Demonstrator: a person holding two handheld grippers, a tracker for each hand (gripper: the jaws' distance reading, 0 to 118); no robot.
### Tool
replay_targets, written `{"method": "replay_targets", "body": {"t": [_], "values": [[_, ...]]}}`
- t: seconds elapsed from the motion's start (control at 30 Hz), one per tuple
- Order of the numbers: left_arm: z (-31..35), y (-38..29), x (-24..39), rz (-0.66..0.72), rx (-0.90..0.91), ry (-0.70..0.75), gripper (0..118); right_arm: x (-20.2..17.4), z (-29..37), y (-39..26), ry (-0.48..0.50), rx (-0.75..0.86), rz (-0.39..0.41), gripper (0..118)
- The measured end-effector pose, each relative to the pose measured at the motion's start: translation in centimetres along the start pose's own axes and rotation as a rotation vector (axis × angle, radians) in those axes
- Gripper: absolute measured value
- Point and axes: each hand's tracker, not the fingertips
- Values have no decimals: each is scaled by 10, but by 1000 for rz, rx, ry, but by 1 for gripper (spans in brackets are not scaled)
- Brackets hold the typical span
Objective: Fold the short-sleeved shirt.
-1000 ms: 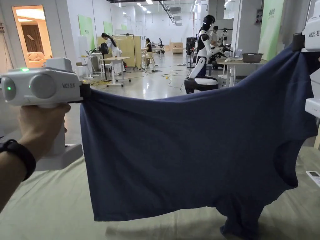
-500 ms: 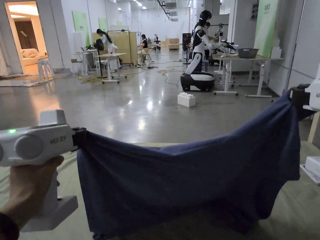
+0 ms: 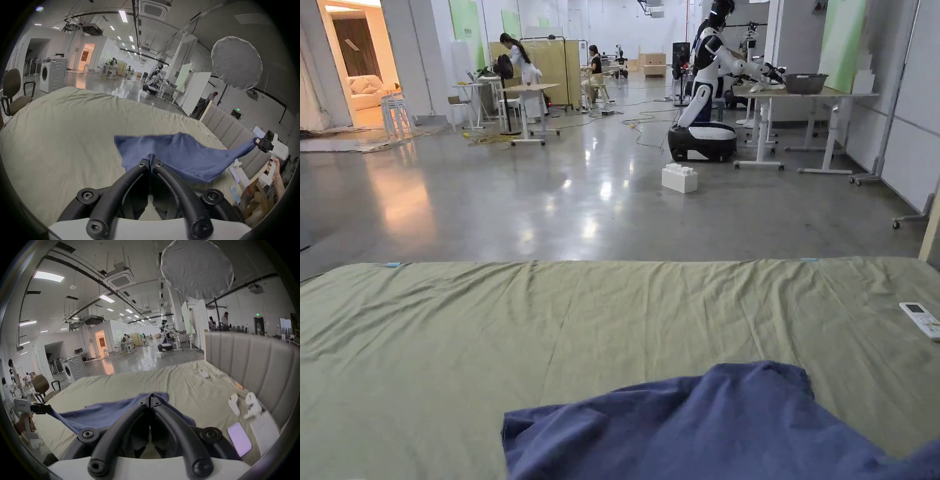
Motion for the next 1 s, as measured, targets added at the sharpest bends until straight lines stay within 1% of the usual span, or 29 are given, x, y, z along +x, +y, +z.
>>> {"method": "replay_targets", "body": {"t": [0.03, 0.1, 0.13, 0.17, 0.23, 0.27, 0.3, 0.4, 0.47, 0.53, 0.57, 0.63, 0.67, 0.7, 0.73, 0.77, 0.8, 0.83, 0.87, 0.9, 0.93, 0.97, 1.0], "values": [[4, -11, -4, -14, -32, -12, 3, 3, 7, -11, -18, -20, -17, 1], [16, -36, -11, -7, -20, 10, 3, 15, 22, -39, -42, -95, -97, 1], [18, -44, -16, 19, -53, 5, 3, 21, 28, -51, -63, -114, -132, 1], [20, -51, -21, 16, -59, -1, 3, 37, 31, -71, -91, -133, -172, 1], [25, -65, -21, -17, -77, 3, 3, 49, 40, -94, -124, -170, -174, 1], [26, -70, -22, -34, -99, -3, 3, 54, 44, -105, -137, -192, -193, 1], [27, -75, -22, -48, -122, -18, 3, 51, 52, -112, -129, -217, -215, 1], [29, -92, -22, -49, -172, -28, 3, 57, 56, -130, -144, -265, -219, 1], [30, -101, -19, -90, -209, -13, 3, 55, 59, -137, -121, -299, -186, 1], [28, -109, -20, -94, -235, 0, 3, 58, 52, -144, -109, -346, -144, 1], [26, -111, -22, -76, -244, -1, 3, 57, 50, -147, -115, -362, -140, 1], [22, -116, -26, -48, -274, -2, 3, 63, 41, -155, -111, -415, -162, 1], [20, -117, -26, -48, -284, 8, 4, 65, 37, -159, -113, -441, -161, 1], [17, -119, -26, -49, -300, 11, 9, 66, 36, -163, -119, -446, -140, 3], [18, -120, -26, -54, -311, 16, 18, 67, 33, -166, -112, -465, -121, 13], [18, -121, -25, -73, -321, 43, 29, 68, 31, -168, -107, -497, -89, 28], [19, -121, -24, -104, -324, 93, 36, 68, 30, -169, -121, -505, -64, 38], [22, -121, -23, -133, -316, 116, 36, 68, 32, -170, -126, -497, -51, 38], [27, -120, -23, -158, -295, 139, 58, 69, 34, -170, -121, -493, -47, 67], [34, -117, -22, -180, -266, 168, 85, 68, 38, -168, -125, -477, -41, 90], [40, -113, -20, -200, -234, 215, 99, 67, 43, -162, -141, -434, -39, 92], [50, -106, -14, -232, -186, 272, 102, 62, 49, -154, -153, -398, -34, 89], [60, -97, -9, -274, -139, 339, 101, 57, 54, -145, -157, -356, -23, 89]]}}
